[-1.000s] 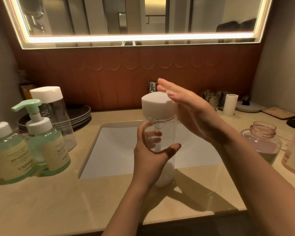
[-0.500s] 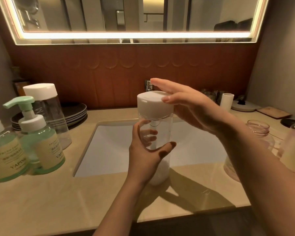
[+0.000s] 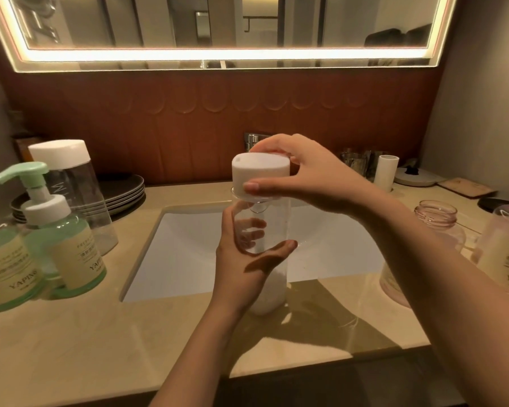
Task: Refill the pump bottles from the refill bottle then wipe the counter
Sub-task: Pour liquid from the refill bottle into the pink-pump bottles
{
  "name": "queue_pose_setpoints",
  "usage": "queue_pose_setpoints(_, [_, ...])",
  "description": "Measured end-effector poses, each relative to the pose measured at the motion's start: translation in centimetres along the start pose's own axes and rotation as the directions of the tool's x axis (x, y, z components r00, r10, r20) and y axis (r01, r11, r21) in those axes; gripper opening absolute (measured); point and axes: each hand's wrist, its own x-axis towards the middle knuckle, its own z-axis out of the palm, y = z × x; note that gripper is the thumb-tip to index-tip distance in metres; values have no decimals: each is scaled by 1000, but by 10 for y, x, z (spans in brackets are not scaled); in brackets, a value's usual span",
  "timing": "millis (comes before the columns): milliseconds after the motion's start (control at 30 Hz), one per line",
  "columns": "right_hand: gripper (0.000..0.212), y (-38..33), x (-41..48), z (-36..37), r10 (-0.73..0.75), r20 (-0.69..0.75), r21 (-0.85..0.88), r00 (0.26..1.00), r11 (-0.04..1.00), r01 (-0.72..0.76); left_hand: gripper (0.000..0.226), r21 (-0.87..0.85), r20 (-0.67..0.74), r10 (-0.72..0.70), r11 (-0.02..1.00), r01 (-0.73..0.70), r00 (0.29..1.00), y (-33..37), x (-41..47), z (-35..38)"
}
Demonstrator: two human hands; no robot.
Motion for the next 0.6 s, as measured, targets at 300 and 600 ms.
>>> queue_pose_setpoints(300, [49, 10, 4, 16, 15, -21, 361, 1000, 933, -7, 74, 8, -22, 3, 1000, -3, 1000, 1, -1, 2])
queue_pose_setpoints(600, [61, -7, -11, 45, 61, -494, 55, 868, 998, -39, 73, 141, -111, 60, 989, -44, 992, 0, -3, 11])
